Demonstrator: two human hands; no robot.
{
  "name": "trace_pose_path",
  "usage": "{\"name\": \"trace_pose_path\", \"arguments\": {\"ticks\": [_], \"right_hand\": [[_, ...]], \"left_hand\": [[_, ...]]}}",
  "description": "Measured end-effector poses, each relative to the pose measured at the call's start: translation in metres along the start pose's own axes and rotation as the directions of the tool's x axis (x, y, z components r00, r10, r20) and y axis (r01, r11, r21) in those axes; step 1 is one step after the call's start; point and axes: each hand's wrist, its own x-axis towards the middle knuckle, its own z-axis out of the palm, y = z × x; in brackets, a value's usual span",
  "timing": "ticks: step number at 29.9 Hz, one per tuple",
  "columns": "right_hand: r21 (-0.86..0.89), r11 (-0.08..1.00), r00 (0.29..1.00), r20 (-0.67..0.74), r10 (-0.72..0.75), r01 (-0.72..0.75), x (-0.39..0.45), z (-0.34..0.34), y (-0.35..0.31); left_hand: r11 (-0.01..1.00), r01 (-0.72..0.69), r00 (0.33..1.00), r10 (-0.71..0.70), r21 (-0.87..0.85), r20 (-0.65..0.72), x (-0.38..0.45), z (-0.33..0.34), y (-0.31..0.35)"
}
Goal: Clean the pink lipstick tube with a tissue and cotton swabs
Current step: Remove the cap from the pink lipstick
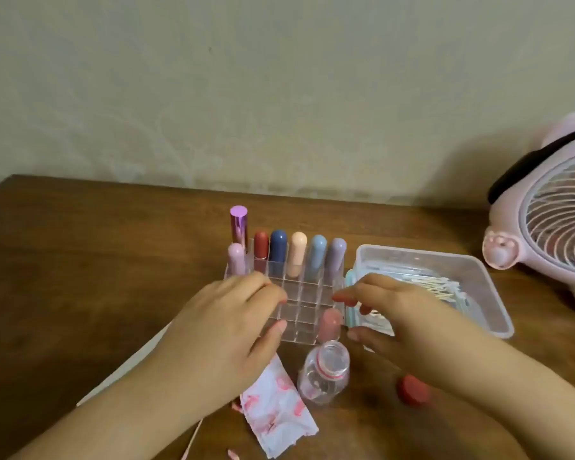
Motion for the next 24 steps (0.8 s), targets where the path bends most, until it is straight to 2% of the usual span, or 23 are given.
{"name": "trace_pose_path", "arguments": {"ticks": [4,9,13,18,24], "right_hand": [[-0.087,0.993,0.991,-0.095,-0.092,0.084,0.005,0.013,0.004],[-0.182,0.975,0.97,-0.187,-0.157,0.123,0.007,0.023,0.0],[-0.146,0.986,0.973,-0.198,-0.115,0.087,0.003,0.026,-0.003],[-0.089,0.996,0.983,-0.178,-0.041,0.026,0.004,0.028,-0.004],[-0.056,0.998,0.985,-0.169,-0.018,0.008,0.003,0.023,-0.009]], "left_hand": [[1.0,-0.017,1.0,0.017,-0.014,-0.017,-0.003,0.008,-0.003],[0.999,-0.043,0.993,0.045,0.021,-0.105,-0.004,0.013,0.001],[0.999,-0.022,0.995,0.026,0.041,-0.098,-0.011,0.011,0.012],[0.996,-0.063,0.988,0.072,0.068,-0.139,-0.013,0.018,0.02],[0.999,0.007,0.983,-0.014,-0.039,-0.182,-0.02,0.027,0.025]]}}
